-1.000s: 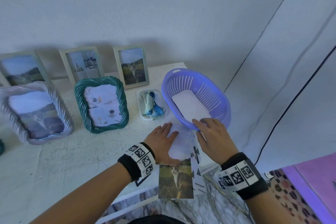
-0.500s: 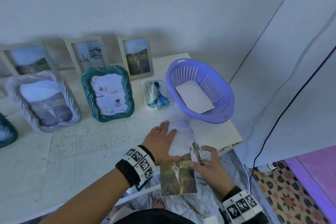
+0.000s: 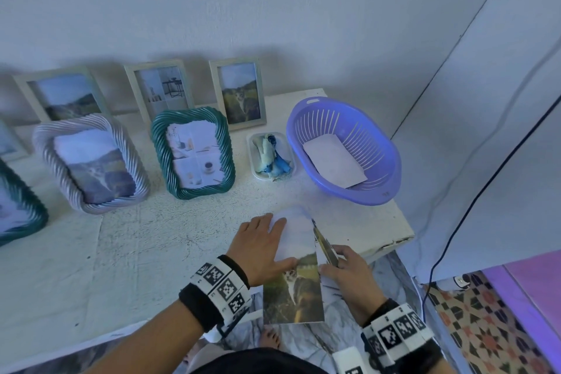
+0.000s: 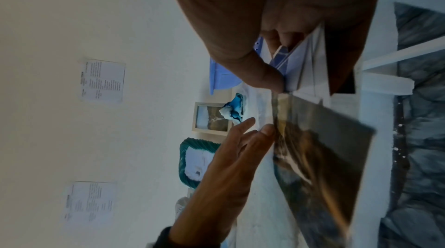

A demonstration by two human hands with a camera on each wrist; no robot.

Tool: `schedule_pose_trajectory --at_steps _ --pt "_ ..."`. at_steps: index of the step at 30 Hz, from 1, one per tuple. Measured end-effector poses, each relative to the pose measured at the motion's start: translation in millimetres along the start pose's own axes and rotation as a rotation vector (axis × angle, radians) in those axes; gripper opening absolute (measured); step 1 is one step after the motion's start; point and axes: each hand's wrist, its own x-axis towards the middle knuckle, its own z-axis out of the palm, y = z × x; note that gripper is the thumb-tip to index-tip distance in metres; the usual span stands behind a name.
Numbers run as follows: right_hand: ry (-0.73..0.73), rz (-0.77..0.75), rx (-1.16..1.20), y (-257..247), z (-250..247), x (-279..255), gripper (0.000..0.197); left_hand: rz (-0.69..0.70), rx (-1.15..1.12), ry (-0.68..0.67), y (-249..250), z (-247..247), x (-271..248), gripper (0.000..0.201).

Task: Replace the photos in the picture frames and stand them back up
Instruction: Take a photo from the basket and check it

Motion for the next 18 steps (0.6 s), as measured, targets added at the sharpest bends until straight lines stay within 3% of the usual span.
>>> schedule_pose_trajectory --at_steps 5,8,11,13,15,17,18 --pt "-0.093 -0.065 -0.038 -20 21 9 0.02 -0.164 -0.178 0.063 -17 -7 -8 0.087" --pt "-0.086 -0.129 -0.076 -29 37 15 0.022 -0.268 -0.359 0.105 -25 -11 -15 0.089" --pt "-0.114 -0.171 -0.019 -39 44 17 0.023 -0.375 -0.733 0.252 -36 -19 -21 0.109" --pt "-0.144 -0.232 0.022 -44 45 20 0.023 -0.466 -1.057 0.355 -42 -27 -27 0.111" --pt "-0.144 -0.351 -0.018 -50 47 23 0.021 -0.42 -1.39 0.398 -44 -33 -31 0.078" --pt "-0.135 -0.481 -0.084 -56 49 25 0.022 -0.287 -1.444 0.451 -42 -38 -35 0.029" --pt "-0.117 -0.55 -0.137 -60 51 25 0.021 -0.221 -1.42 0.514 -41 -40 -37 0.018"
